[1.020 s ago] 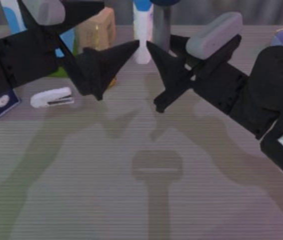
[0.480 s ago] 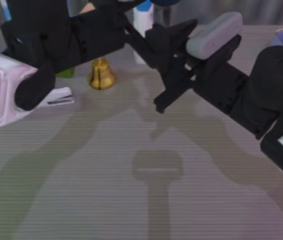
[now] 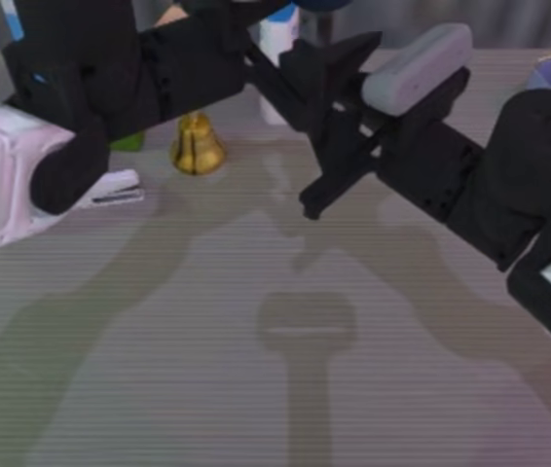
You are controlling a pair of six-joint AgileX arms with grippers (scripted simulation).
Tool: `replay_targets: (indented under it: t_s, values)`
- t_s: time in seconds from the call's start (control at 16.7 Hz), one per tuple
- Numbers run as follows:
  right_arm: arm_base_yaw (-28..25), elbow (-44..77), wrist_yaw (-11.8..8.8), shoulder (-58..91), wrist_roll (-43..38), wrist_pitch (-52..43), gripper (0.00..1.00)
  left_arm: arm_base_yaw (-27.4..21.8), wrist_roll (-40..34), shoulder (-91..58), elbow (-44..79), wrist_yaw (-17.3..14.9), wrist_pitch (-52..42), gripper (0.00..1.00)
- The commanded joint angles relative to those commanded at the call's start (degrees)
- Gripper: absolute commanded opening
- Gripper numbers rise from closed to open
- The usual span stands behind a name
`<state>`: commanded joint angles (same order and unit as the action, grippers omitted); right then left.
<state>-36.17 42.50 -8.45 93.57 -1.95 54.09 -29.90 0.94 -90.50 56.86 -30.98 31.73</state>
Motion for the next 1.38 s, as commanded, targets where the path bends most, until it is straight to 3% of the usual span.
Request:
replay_targets:
  t_s: [0.54,1.08,1.38]
  values:
    - [0.0,0.0,0.0,0.0,0.0,0.0,0.0,0.0,0.0,0.0,0.0,0.0,0.0,0.02]
    - [0.0,0.0,0.0,0.0,0.0,0.0,0.0,0.0,0.0,0.0,0.0,0.0,0.0,0.0]
    - [0.0,0.0,0.0,0.0,0.0,0.0,0.38,0.0,0.0,0.0,0.0,0.0,0.0,0.0]
